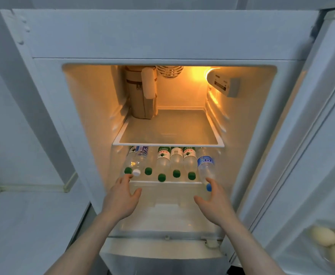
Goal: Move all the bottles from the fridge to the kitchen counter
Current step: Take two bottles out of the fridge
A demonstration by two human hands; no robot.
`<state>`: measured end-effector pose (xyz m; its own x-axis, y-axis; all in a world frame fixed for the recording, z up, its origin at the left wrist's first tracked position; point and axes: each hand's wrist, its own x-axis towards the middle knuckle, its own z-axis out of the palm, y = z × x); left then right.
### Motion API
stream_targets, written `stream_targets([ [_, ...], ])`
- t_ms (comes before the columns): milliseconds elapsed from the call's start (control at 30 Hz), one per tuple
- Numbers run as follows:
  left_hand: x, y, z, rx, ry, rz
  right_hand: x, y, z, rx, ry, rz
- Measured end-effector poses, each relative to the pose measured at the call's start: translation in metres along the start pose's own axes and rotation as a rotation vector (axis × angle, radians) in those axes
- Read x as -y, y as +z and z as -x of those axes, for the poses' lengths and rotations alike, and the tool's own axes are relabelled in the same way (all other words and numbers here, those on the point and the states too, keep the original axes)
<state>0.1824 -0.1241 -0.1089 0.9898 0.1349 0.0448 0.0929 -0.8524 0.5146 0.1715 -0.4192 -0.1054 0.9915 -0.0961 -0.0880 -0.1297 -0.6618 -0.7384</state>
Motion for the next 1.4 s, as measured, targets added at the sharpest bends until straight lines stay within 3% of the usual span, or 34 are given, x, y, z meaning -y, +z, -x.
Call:
stream_targets([
  [167, 0.008, 0.014, -0.039, 0.034, -0.095, 0.069, -0.014, 0.016, -0.039, 0.025, 0.071, 0.094],
  [333, 0.008, 0.028, -0.073, 0.1, -0.247, 0.358, -0.021, 0.029, -0.068, 0.037, 0.174, 0.116],
  [733, 0.013, 0.043, -0.106, -0.002, -0.359, 0.641, -0.025, 0.034, -0.099, -0.042, 0.337, 0.095],
  [900, 0.013, 0.047, -0.11, -0.093, -0.363, 0.829, -0.02, 0.03, -0.094, -0.086, 0.28, 0.068],
  [1067, 0.0, 0.036, -0.112, -0.143, -0.352, 0.951, 0.005, 0.012, -0.088, -0.287, 0.228, 0.042],
  [1400, 0.005, 0.014, -0.074, -0.128, -0.235, 0.93, 0.02, -0.012, -0.034, -0.45, 0.102, 0.003],
])
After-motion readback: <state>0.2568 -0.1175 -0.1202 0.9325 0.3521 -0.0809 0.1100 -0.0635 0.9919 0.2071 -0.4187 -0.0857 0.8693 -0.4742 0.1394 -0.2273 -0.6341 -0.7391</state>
